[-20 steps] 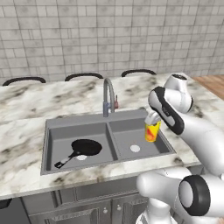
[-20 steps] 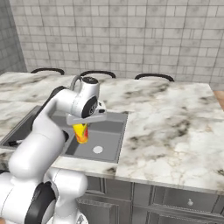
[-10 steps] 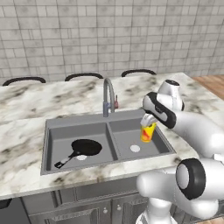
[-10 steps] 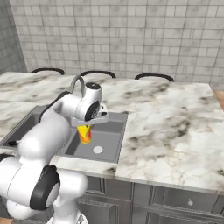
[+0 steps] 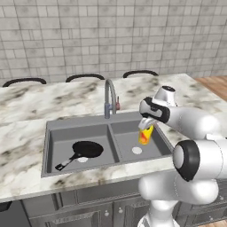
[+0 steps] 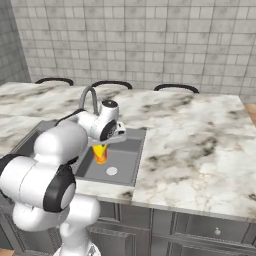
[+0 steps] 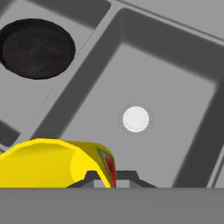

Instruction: Place the pan in the left basin and the cup in the right basin of the sink.

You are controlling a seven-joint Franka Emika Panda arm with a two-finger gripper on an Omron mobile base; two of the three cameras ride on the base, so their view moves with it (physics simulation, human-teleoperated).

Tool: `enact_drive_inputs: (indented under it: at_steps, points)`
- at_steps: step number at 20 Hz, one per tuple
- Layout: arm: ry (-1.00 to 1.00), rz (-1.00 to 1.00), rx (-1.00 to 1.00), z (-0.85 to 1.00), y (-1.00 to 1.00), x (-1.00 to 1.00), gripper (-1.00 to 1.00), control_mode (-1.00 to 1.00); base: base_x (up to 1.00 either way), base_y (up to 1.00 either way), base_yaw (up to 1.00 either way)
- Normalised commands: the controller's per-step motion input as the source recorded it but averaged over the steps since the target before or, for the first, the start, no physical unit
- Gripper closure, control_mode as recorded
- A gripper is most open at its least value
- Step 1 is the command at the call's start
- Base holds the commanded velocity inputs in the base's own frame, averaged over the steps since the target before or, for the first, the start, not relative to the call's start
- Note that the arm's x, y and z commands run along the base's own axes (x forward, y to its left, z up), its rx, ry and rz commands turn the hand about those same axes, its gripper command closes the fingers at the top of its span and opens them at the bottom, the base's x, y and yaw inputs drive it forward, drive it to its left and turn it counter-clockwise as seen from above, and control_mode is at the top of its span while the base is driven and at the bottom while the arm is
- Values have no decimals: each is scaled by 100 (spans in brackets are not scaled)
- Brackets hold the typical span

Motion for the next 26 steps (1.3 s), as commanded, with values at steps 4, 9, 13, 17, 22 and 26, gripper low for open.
enact_drive_inputs:
  at_steps: [4,9,13,17,22,26]
  points:
    - [-1,0,0,-35,0,29,100,-100,0,0,0]
    - [-2,0,0,-39,0,23,100,-100,0,0,0]
    - [-4,0,0,-29,0,21,100,-100,0,0,0]
    - [-2,0,0,-31,0,11,100,-100,0,0,0]
    - [0,0,0,-28,4,4,100,-100,0,0,0]
    - [0,0,0,-25,10,1,100,-100,0,0,0]
